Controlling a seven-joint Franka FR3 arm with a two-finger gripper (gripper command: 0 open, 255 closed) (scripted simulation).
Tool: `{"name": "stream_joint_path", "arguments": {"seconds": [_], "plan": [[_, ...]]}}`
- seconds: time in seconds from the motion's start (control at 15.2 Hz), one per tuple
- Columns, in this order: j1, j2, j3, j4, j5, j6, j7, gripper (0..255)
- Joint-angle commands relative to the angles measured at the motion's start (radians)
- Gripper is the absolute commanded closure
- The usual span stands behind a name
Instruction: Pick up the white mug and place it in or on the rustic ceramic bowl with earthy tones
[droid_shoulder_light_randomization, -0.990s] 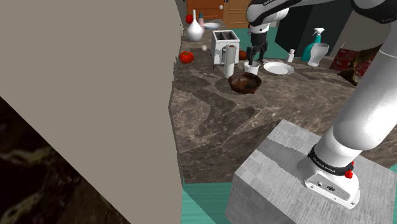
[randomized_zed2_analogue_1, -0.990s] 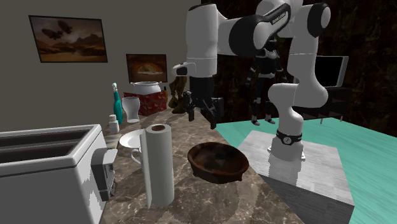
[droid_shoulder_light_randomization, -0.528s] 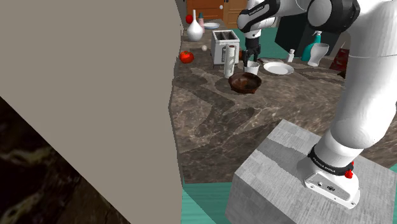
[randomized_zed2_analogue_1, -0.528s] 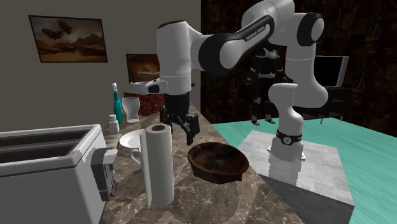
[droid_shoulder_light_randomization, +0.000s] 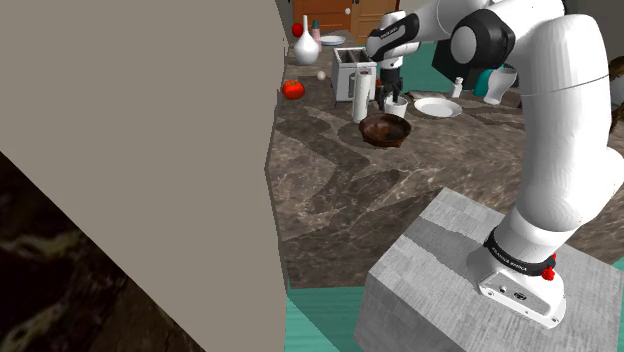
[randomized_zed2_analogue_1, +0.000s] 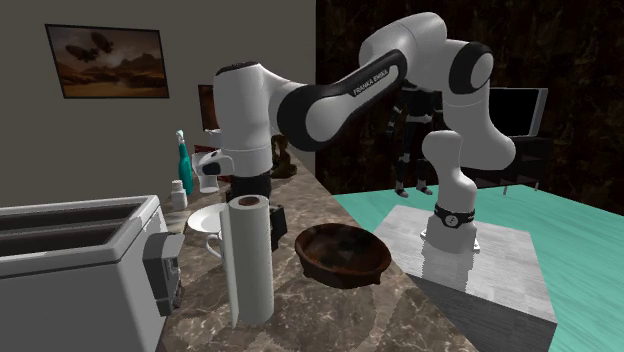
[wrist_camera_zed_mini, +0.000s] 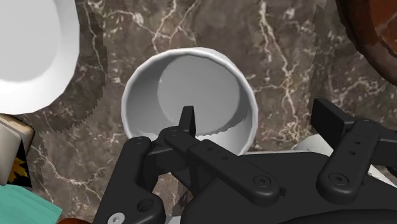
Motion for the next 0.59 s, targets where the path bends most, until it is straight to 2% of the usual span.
{"name": "stream_joint_path", "arguments": {"seconds": [0.0, 0.2, 0.53], "plan": [[-0.001, 0.010, 0.002, -0.010, 0.004, 0.020, -0.002, 0], [-0.003, 0.020, 0.004, -0.030, 0.007, 0.050, -0.004, 0], [-0.003, 0.020, 0.004, -0.030, 0.007, 0.050, -0.004, 0]]}}
